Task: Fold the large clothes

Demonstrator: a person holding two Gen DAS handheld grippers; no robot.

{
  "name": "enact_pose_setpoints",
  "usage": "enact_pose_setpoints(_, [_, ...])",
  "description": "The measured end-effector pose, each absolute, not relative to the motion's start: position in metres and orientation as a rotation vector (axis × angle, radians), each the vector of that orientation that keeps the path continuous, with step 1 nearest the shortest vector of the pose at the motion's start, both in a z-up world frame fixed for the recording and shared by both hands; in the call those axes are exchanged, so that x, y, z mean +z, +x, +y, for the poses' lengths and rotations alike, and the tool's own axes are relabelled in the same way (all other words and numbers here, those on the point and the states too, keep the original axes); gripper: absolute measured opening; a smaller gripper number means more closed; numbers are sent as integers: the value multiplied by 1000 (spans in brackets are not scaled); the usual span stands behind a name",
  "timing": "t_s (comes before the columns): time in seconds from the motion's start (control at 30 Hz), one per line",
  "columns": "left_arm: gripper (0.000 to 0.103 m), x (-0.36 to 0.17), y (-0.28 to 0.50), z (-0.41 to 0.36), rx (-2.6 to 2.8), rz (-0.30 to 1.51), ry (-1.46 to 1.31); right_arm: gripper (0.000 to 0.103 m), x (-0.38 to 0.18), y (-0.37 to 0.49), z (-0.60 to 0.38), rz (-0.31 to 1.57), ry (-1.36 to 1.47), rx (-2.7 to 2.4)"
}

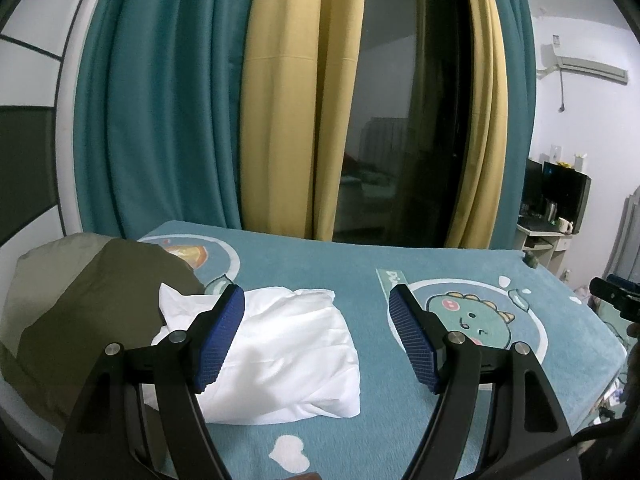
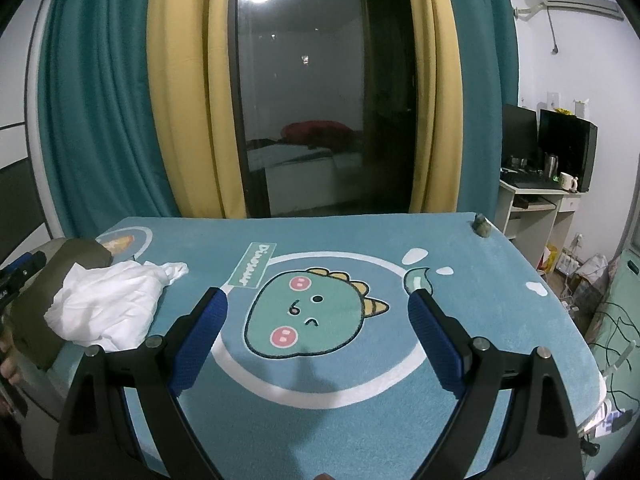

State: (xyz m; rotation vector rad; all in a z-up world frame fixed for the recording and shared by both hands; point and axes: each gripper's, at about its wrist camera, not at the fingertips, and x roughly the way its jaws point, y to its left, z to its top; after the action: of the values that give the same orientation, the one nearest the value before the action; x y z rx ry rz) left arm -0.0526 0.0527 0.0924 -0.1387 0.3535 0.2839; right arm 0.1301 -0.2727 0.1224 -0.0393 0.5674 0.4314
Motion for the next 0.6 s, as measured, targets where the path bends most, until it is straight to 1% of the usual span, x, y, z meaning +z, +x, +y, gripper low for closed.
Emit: enact_pose_setpoints(0.6, [78,95,-51,53,285,355,-138,91,120,131,-268,574,-39,437])
